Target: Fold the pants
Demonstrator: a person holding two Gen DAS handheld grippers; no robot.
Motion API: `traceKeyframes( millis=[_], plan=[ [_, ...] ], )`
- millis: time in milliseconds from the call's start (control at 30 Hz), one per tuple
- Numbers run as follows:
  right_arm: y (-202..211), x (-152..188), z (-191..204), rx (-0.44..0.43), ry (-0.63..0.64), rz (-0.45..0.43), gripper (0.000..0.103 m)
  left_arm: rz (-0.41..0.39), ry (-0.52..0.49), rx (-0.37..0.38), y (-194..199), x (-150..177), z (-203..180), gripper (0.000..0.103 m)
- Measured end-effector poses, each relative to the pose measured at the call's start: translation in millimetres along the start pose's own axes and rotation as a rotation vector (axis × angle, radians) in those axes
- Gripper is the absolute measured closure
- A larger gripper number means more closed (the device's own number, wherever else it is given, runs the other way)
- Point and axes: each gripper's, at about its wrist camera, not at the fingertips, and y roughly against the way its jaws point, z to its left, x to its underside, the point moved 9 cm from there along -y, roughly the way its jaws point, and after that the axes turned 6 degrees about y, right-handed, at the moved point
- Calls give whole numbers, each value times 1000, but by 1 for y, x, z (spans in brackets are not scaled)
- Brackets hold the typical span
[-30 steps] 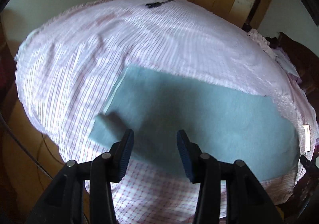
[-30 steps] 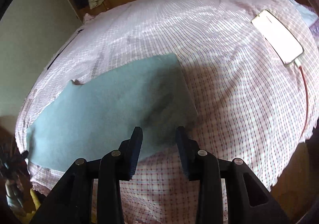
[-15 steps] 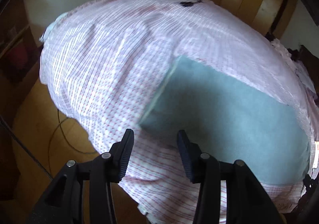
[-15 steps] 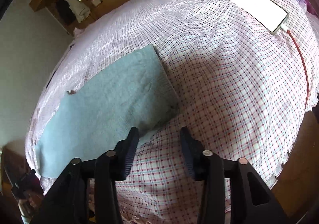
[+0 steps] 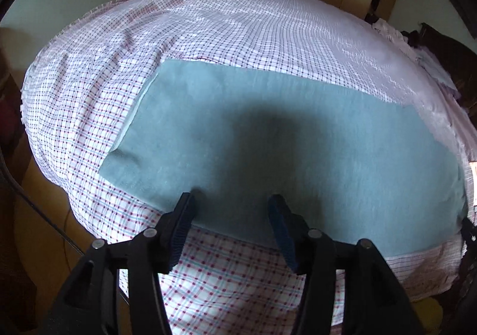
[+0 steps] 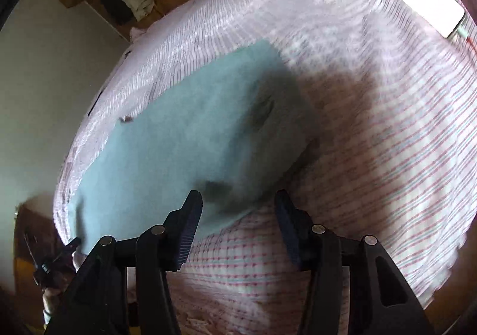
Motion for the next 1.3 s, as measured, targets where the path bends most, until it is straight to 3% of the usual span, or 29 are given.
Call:
traceKeyframes(
  millis=[200,433,500,633,733,800,967,1100,1200,1300],
  plan=[
    [-17,-6,7,30,3,-1,58,-1,-6,0,-3,1,-5,39],
    [-30,-19,12,50,19,-120,57,-11,-32,-14,-5,2,-6,34],
    [-25,-19,11,29,4,-147,57,-10,-39,-20,-6,1,-8,33],
    [-6,-23,19,-105,-45,-236,57,-7,-35,-22,-9,0,-8,31],
    [-15,-24,15,-97,-53,-208,57,-5,-33,-23,-12,-3,-6,30],
    [-22,-24,7,-77,-73,-196,64,-4,-34,-26,-14,-4,-6,29],
    [-35,-32,11,-5,-46,-182,64,-10,-33,-29,-16,-4,-6,28],
    [-34,-36,10,-37,-110,-220,65,-15,-33,-31,-17,-4,-7,26],
    [-30,-37,2,-79,-150,-234,86,-18,-29,-27,-16,-5,-7,26],
    [-23,-37,-3,-147,-205,-243,94,-21,-16,-20,-15,-4,-7,26]
  ],
)
